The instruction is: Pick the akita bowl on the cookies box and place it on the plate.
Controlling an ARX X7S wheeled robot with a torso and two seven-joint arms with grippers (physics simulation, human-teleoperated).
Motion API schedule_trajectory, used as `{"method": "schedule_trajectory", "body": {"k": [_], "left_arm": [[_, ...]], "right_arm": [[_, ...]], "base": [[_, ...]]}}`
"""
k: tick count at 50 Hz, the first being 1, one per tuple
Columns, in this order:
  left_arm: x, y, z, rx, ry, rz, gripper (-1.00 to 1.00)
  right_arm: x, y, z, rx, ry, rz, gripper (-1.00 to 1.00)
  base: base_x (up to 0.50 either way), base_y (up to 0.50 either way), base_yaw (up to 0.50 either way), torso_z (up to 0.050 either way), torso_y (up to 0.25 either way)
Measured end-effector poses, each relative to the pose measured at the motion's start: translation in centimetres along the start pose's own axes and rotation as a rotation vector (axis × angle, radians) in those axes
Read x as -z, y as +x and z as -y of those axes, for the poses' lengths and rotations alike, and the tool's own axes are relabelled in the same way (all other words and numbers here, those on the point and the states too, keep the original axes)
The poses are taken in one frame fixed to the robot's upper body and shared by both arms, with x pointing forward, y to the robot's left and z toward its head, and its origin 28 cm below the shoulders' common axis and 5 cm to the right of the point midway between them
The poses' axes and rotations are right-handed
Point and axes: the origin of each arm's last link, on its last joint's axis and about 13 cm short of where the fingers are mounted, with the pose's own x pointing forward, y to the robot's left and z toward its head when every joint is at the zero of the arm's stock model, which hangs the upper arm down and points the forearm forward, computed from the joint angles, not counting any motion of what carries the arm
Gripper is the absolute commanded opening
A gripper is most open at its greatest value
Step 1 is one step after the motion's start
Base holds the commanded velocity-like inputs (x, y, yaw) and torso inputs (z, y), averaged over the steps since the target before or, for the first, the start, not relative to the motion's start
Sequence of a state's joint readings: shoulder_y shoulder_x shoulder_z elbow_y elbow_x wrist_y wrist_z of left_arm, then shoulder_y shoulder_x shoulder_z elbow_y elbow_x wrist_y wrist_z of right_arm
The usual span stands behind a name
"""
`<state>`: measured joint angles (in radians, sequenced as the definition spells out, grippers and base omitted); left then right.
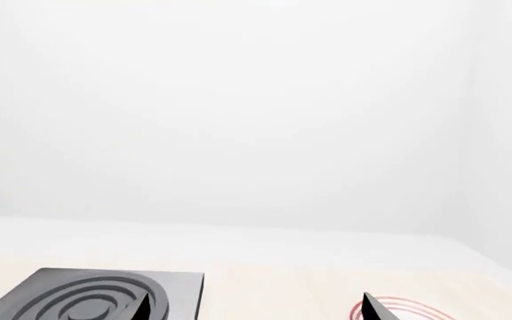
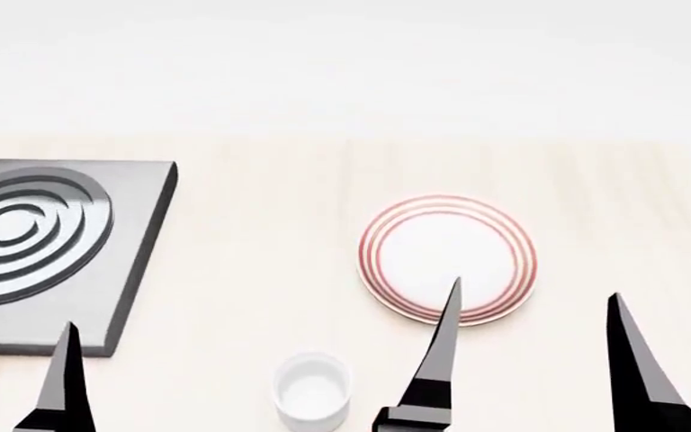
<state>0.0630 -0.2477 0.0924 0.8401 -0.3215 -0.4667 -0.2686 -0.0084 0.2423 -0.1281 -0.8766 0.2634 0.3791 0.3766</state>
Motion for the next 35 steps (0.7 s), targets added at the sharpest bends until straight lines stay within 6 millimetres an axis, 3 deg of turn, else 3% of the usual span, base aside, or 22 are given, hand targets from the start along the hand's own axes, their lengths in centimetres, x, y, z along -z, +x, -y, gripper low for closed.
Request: {"method": "schedule_trajectory", "body": {"k": [26, 35], "left_arm": [[-0.14, -0.02, -0.05, 0.002, -0.005, 0.001, 1.0], [-0.17, -0.07, -0.01, 0.006, -0.001, 0.0, 1.0]], "right_arm": [[-0.15, 0.0, -0.02, -0.001, -0.004, -0.009, 1.0], [-0.17, -0.01, -0.04, -0.002, -0.005, -0.011, 1.0]], "base": [[0.0, 0.0, 0.0, 0.047, -0.047], [0.0, 0.0, 0.0, 0.043, -0.164]]}}
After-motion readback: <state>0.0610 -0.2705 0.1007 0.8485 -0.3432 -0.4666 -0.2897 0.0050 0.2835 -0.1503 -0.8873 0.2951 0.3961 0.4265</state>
